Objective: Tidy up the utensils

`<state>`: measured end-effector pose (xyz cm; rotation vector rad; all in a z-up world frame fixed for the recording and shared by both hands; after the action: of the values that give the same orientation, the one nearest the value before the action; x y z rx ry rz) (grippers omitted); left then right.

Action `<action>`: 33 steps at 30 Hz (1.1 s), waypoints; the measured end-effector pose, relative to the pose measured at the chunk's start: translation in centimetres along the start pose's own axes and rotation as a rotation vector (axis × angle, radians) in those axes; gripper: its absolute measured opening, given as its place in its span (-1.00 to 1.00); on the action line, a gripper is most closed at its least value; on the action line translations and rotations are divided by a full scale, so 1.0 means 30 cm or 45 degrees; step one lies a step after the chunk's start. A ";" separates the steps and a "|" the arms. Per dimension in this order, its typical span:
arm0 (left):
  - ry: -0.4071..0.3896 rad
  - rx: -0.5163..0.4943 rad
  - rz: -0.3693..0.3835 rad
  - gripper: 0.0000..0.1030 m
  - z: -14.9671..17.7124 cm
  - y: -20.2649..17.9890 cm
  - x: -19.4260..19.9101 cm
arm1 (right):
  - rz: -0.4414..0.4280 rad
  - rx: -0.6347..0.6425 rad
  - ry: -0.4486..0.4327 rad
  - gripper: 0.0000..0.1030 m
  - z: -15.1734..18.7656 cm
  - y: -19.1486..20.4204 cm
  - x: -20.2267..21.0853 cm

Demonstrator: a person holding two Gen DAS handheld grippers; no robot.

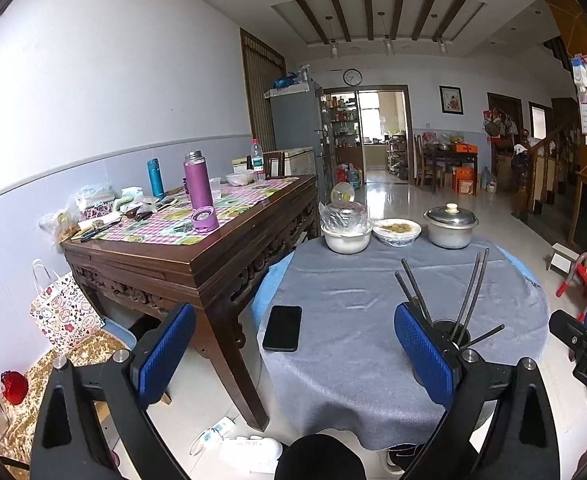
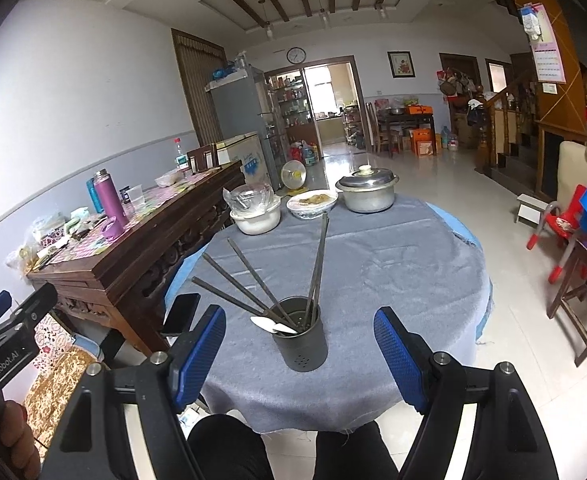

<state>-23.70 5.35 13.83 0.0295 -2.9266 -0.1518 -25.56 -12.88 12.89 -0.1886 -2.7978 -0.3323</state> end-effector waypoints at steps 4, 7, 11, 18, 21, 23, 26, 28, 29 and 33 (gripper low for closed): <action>-0.001 -0.005 0.001 0.93 -0.002 0.001 -0.002 | -0.006 0.006 0.002 0.55 0.005 0.013 0.001; 0.001 -0.002 0.003 0.93 0.000 0.001 0.000 | -0.007 0.008 0.000 0.55 0.007 0.020 0.006; 0.000 -0.001 0.000 0.93 0.001 0.002 -0.001 | -0.007 0.002 -0.002 0.55 0.007 0.023 0.007; 0.000 -0.001 0.005 0.93 0.007 0.008 0.001 | -0.009 0.012 -0.005 0.55 0.008 0.037 0.014; 0.002 0.002 0.009 0.93 0.009 0.010 0.001 | -0.010 0.013 -0.002 0.55 0.010 0.042 0.014; 0.001 0.004 0.009 0.93 0.012 0.014 0.004 | -0.010 0.013 -0.002 0.55 0.009 0.041 0.013; 0.001 0.005 0.010 0.93 0.014 0.013 0.004 | -0.011 0.010 -0.001 0.55 0.010 0.042 0.014; 0.002 0.005 0.014 0.93 0.016 0.015 0.005 | -0.012 0.008 -0.001 0.55 0.010 0.044 0.013; 0.001 0.005 0.013 0.93 0.018 0.016 0.008 | -0.011 0.009 -0.003 0.55 0.011 0.045 0.014; -0.002 0.008 0.012 0.93 0.020 0.017 0.011 | -0.011 0.014 -0.009 0.55 0.013 0.053 0.019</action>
<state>-24.15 5.90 13.36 0.0162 -2.9286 -0.1406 -25.96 -11.20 13.04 -0.1754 -2.8076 -0.3190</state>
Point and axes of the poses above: each gripper's, at about its wrist camera, not at the fingertips, and x roughly against the way its jaws point, y to its left, z to its underside, the point moved 3 cm from there along -x, roughly the way its jaws point, and after that the axes turned 10 degrees about -y, right-handed, at the moved point
